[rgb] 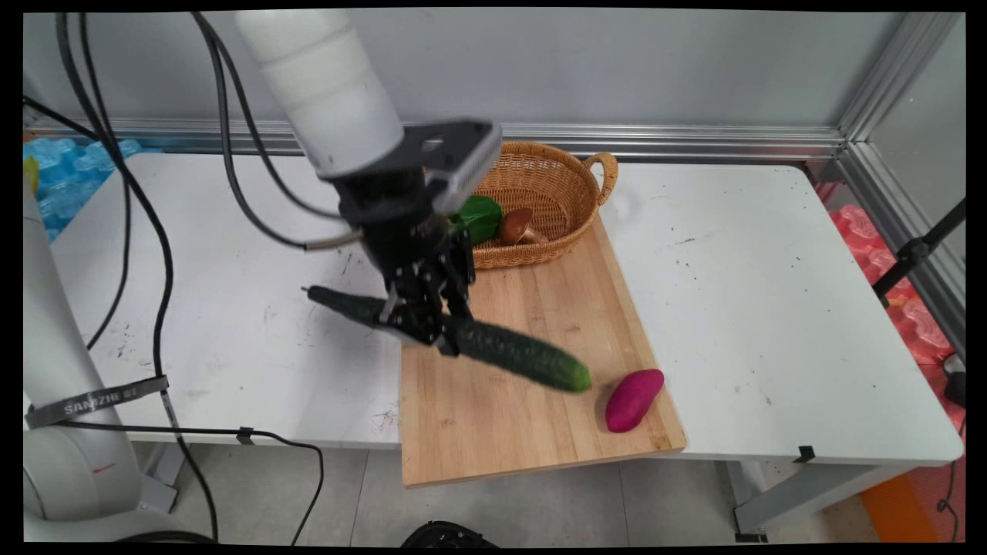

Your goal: Place the picked object on the cutting board

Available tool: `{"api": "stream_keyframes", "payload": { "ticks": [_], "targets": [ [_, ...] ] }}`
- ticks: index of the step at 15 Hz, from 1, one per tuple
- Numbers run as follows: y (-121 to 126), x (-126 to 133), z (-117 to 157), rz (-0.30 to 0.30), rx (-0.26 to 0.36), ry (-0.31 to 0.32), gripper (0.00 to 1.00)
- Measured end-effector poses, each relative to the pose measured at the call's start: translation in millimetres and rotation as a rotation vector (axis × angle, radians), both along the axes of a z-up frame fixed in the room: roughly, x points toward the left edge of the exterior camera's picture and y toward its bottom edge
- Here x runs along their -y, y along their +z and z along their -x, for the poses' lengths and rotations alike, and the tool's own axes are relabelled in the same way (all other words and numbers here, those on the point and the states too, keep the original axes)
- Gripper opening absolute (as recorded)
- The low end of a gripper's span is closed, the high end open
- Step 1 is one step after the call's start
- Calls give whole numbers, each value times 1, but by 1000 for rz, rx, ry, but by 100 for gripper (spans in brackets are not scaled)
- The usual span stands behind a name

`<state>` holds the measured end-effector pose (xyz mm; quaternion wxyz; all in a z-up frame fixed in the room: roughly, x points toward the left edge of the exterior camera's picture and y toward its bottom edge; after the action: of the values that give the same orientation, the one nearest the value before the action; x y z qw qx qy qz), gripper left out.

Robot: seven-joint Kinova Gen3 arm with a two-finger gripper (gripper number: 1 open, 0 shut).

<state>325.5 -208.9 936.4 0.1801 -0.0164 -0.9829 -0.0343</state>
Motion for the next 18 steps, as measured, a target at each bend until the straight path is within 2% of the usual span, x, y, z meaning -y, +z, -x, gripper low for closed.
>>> {"api": "stream_keyframes", "payload": {
  "ticks": [7, 13, 18],
  "targets": [
    [-61, -7, 26, 35, 42, -152, 0],
    [-105, -1, 40, 58, 77, -220, 0],
    [-130, 6, 47, 77, 97, -251, 0]
  ]
}}
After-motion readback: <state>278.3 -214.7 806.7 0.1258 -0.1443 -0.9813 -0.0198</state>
